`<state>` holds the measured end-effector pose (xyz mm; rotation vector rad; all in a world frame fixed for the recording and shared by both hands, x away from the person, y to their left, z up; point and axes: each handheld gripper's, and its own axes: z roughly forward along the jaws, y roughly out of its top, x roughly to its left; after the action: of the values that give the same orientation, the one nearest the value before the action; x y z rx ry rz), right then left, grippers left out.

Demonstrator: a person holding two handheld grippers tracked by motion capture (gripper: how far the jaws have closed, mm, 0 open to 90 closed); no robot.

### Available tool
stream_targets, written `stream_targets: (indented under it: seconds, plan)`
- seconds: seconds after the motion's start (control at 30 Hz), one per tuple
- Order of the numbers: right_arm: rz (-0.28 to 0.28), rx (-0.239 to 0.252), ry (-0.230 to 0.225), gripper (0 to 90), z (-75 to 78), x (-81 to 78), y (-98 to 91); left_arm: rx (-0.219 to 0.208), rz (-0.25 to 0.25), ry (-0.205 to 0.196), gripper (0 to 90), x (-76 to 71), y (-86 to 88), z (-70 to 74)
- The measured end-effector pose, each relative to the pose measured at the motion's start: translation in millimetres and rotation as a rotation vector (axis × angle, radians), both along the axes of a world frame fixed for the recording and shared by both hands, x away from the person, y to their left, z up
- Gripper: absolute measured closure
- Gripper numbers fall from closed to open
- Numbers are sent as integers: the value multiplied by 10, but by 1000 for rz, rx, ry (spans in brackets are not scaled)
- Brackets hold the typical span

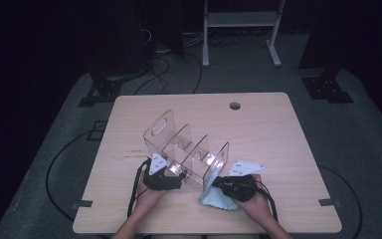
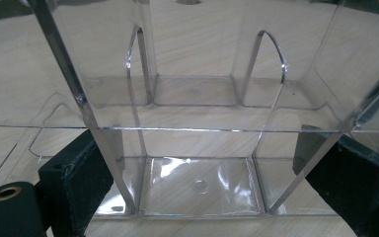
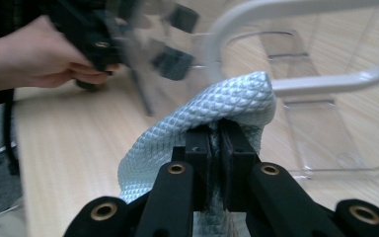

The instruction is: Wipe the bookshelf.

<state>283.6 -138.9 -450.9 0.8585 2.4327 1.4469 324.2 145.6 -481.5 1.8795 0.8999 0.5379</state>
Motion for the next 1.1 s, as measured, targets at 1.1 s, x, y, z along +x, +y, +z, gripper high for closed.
stream_targets:
  seconds: [1.1]
  plan:
    - [37,53,-71,838,297,-123,6,9,-19,-6,81,-22,12,5]
